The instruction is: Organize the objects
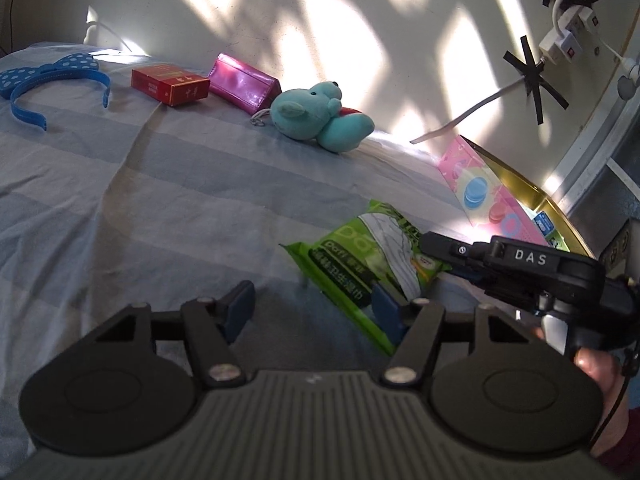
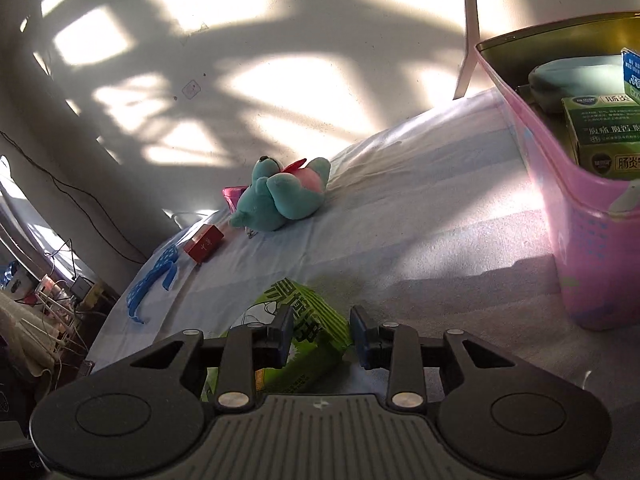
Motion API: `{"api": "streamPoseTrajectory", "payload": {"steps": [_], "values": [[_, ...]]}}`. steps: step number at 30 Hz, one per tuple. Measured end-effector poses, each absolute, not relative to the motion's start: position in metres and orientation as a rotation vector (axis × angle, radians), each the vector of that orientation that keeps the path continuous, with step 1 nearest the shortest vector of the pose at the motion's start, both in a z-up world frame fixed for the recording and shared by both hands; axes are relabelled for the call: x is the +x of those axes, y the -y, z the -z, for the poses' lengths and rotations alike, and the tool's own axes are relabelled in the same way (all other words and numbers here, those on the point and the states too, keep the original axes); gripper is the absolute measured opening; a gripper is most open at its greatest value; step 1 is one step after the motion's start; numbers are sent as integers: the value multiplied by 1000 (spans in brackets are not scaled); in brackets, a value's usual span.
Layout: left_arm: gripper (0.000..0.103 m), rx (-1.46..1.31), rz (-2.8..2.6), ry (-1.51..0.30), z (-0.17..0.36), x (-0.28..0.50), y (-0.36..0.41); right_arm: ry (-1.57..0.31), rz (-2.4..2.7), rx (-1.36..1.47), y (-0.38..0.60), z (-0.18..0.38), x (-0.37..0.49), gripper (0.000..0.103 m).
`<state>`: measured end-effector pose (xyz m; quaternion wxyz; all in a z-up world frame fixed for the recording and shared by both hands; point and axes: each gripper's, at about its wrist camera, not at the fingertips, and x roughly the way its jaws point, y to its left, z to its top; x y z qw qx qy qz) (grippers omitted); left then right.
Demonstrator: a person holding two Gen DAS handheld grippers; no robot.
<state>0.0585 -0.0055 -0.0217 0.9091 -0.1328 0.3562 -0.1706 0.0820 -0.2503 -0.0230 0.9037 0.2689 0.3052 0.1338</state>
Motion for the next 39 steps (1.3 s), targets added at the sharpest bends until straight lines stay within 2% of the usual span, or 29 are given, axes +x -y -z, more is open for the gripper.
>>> {"api": "streamPoseTrajectory", "payload": {"steps": [3, 6, 8, 10, 12, 13, 15, 19, 26, 33, 39], "values": [[50, -317, 361, -739, 22, 64, -7, -620, -291, 516, 243, 13, 55, 11], [50, -365, 393, -755, 22, 68, -17, -601, -317, 450, 232, 9, 31, 13], [53, -374, 397, -759, 21, 71, -18, -591, -307, 429, 230, 10, 25, 20], [53, -364, 406, -759, 19, 72, -15, -598, -297, 446, 232, 13, 29, 34], [51, -318, 430, -761, 20, 72, -6, -625, -314, 500, 233, 19, 37, 37], [48, -292, 439, -754, 21, 70, -1, -638, -333, 522, 232, 23, 38, 36], [31, -268, 487, -735, 22, 65, 7, -625, -343, 511, 226, 25, 35, 27], [30, -213, 495, -713, 14, 57, 18, -583, -326, 442, 220, 18, 23, 22], [30, -210, 572, -633, -17, 53, 48, -401, -241, 348, 240, -13, -9, 22], [30, -146, 709, -558, -49, 67, 130, -265, -92, 340, 303, -36, -19, 22], [31, -99, 789, -567, -47, 79, 197, -253, 1, 399, 365, -34, -20, 22]]}}
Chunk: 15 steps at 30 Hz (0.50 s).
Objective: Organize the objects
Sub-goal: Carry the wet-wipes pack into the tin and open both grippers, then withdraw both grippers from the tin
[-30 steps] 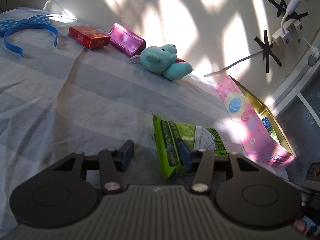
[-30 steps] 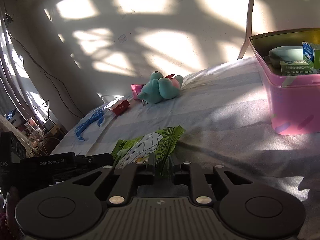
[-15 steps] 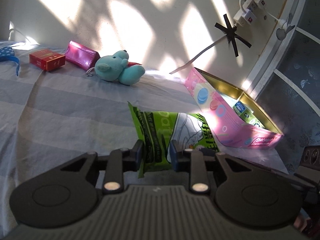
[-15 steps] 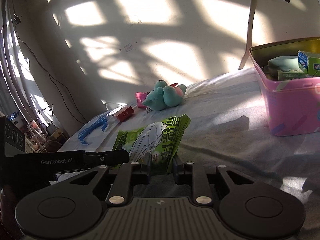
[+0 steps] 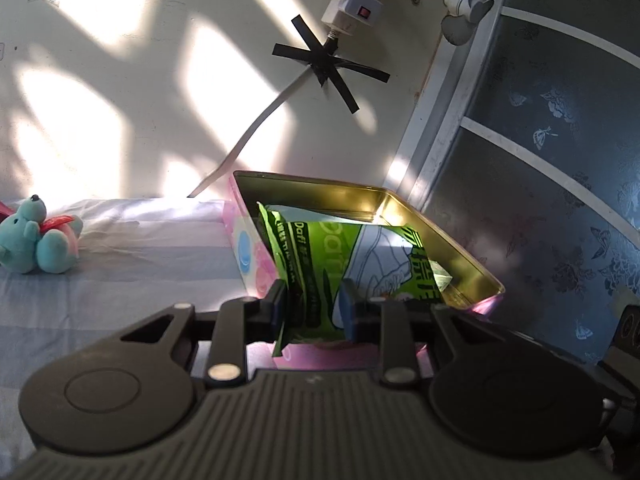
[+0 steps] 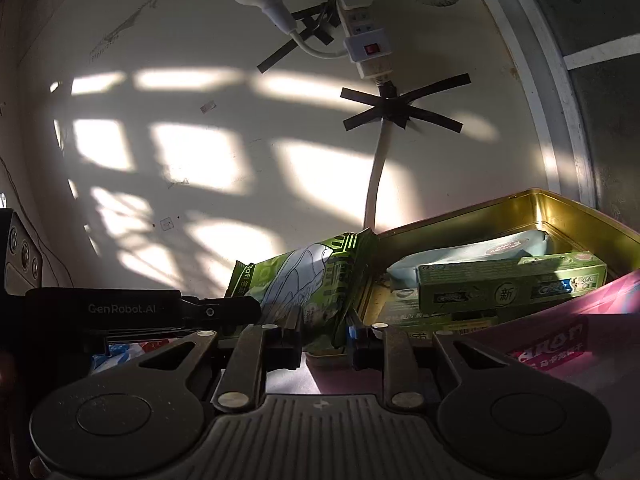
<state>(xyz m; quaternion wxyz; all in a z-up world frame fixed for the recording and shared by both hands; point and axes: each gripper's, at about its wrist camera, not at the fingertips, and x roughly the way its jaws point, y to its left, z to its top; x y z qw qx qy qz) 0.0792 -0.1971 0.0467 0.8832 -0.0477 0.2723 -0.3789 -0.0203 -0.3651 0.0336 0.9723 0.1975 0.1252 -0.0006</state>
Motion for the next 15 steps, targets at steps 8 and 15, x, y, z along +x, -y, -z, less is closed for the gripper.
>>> {"api": "streamPoseTrajectory", "payload": {"steps": [8, 15], "values": [[31, -48, 807, -604, -37, 87, 242, -268, 58, 445, 406, -21, -17, 22], [39, 54, 703, -567, -32, 88, 248, -250, 146, 416, 408, -11, -8, 41]]}}
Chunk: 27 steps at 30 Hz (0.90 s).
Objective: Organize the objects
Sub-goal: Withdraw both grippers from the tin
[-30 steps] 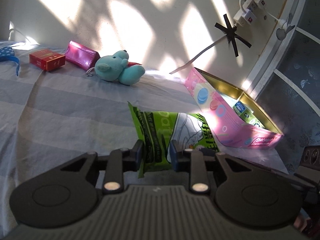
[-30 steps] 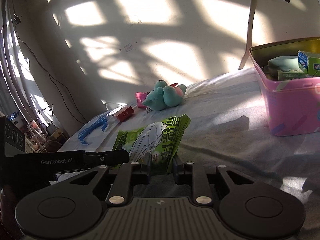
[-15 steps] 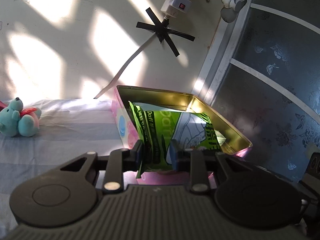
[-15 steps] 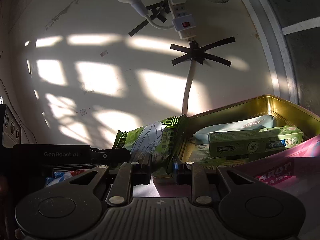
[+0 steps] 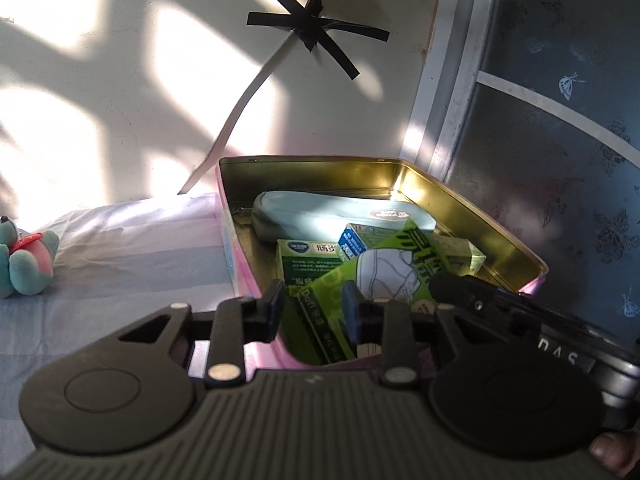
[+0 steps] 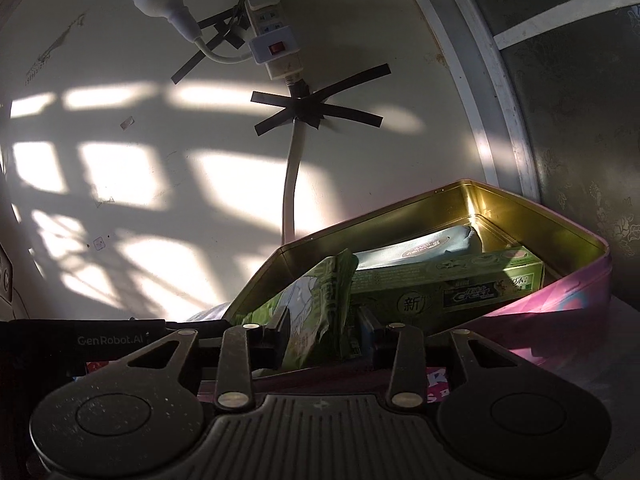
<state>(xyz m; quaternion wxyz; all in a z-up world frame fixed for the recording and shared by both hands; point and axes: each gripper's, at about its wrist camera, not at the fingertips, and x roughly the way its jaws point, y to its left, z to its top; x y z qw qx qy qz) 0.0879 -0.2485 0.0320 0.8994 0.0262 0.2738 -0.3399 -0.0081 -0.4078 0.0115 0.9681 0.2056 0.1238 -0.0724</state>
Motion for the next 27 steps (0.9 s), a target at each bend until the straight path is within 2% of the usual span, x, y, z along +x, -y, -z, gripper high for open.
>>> {"api": "streamPoseTrajectory", "payload": {"steps": [2, 9, 27], "values": [[44, 70, 682, -548, -34, 84, 245, -241, 176, 403, 406, -11, -8, 41], [46, 109, 607, -537, -37, 75, 228, -205, 224, 380, 393, -16, -22, 41], [48, 107, 508, -584, -14, 59, 164, -277, 206, 405, 344, -6, -45, 41]]}}
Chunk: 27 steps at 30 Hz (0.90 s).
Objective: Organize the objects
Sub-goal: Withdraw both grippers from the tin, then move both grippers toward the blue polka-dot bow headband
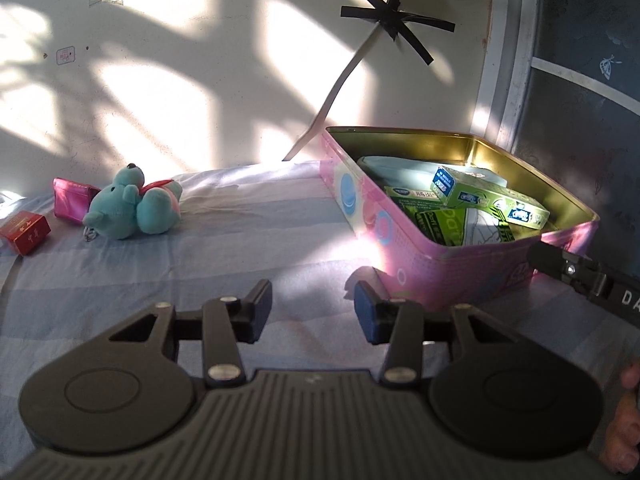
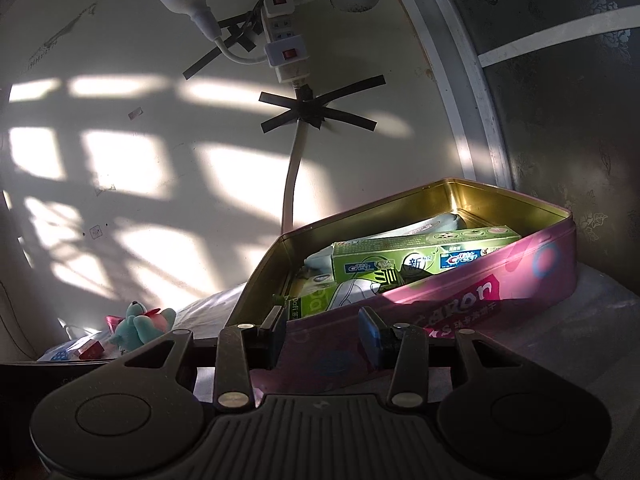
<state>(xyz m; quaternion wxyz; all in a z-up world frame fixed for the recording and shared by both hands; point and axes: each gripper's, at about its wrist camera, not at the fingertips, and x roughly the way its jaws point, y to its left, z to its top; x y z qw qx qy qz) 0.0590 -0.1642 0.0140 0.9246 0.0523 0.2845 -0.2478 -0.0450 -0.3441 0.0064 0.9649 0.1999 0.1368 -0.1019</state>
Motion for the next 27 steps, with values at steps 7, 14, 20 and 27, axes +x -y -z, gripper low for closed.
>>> {"api": "streamPoseTrajectory", "payload": {"steps": [7, 14, 20, 27], "values": [[49, 114, 440, -625, 1, 64, 131, -380, 114, 397, 309, 7, -34, 41], [53, 90, 361, -645, 11, 71, 90, -452, 28, 350, 271, 7, -13, 41], [54, 89, 283, -655, 17, 81, 50, -528, -60, 351, 236, 11, 12, 41], [55, 80, 183, -662, 22, 91, -6, -605, -151, 311, 190, 19, 39, 41]]}}
